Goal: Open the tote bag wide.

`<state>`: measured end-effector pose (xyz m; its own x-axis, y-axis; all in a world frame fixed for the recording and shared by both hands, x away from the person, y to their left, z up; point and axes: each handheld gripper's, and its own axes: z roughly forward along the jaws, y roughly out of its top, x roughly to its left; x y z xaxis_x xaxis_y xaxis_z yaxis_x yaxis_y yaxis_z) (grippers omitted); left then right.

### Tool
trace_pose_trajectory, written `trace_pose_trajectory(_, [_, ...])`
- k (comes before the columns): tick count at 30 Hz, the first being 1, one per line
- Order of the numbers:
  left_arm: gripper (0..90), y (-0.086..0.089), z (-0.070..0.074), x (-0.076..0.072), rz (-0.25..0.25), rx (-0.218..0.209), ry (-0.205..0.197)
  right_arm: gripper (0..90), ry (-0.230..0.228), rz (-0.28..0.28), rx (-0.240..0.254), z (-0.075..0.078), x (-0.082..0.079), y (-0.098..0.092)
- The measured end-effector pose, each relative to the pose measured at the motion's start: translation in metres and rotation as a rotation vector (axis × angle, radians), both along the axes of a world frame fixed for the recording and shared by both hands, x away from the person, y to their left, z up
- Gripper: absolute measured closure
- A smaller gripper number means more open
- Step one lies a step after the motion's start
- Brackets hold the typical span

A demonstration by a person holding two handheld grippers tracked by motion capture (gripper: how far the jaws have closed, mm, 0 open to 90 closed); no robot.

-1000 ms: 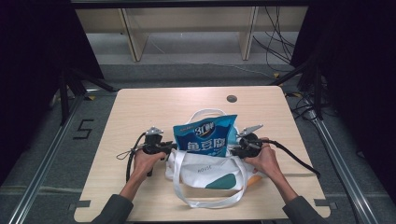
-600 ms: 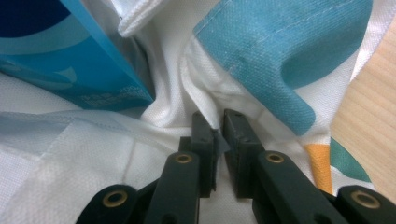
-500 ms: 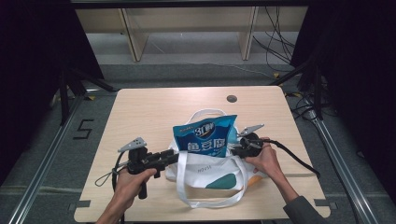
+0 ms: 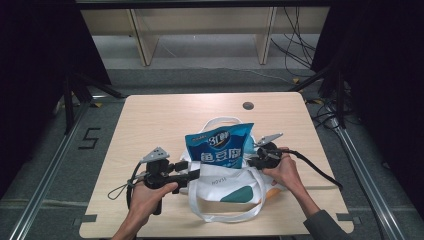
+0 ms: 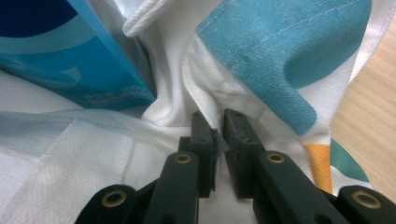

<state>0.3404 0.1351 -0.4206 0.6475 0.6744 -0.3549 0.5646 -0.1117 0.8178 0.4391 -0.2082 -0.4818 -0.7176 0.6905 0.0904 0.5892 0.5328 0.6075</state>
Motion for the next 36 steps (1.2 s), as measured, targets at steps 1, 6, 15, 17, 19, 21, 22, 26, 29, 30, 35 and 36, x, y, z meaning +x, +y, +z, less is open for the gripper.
trace_pose_trajectory(1, [40.2, -0.002, -0.002, 0.000, -0.004, 0.022, -0.008, 82.8, -0.005, 0.005, -0.003, 0.000, 0.000, 0.000])
trace_pose_trajectory(6, [75.7, -0.004, -0.011, -0.003, -0.038, 0.175, -0.129, 82.8, -0.022, 0.006, -0.014, -0.001, 0.000, 0.000])
trace_pose_trajectory(15, [87.6, 0.005, -0.093, 0.006, -0.076, 0.305, 0.017, 81.4, -0.023, 0.005, -0.035, -0.002, -0.002, 0.005])
trace_pose_trajectory(17, [87.9, 0.004, -0.089, 0.012, -0.106, 0.357, -0.008, 81.4, -0.029, 0.017, -0.046, -0.003, -0.001, 0.004])
trace_pose_trajectory(19, [87.8, 0.006, -0.091, 0.016, -0.075, 0.320, 0.014, 81.0, -0.038, 0.009, -0.041, -0.005, -0.001, 0.003])
trace_pose_trajectory(21, [87.7, 0.005, -0.090, 0.017, -0.078, 0.330, 0.016, 80.9, -0.003, -0.004, -0.020, -0.001, -0.003, 0.002])
trace_pose_trajectory(22, [87.7, 0.005, -0.089, 0.017, -0.084, 0.329, 0.012, 80.8, -0.011, -0.019, -0.018, -0.002, -0.002, 0.003])
trace_pose_trajectory(26, [87.4, 0.005, -0.089, 0.024, -0.069, 0.314, 0.022, 81.9, 0.004, -0.003, -0.010, -0.001, 0.006, 0.002])
trace_pose_trajectory(29, [87.1, 0.007, -0.087, 0.031, -0.067, 0.319, 0.020, 82.0, 0.006, -0.014, -0.002, -0.002, 0.012, 0.002])
trace_pose_trajectory(30, [87.1, 0.007, -0.088, 0.032, -0.053, 0.306, 0.025, 82.0, 0.006, -0.014, -0.002, -0.002, 0.012, 0.002])
trace_pose_trajectory(35, [85.8, 0.011, -0.090, 0.043, -0.047, 0.255, 0.030, 81.9, -0.032, -0.024, 0.008, -0.003, 0.026, 0.002])
trace_pose_trajectory(36, [84.7, 0.010, -0.089, 0.042, -0.042, 0.258, 0.020, 81.6, -0.033, -0.024, 0.013, -0.002, 0.027, 0.001])
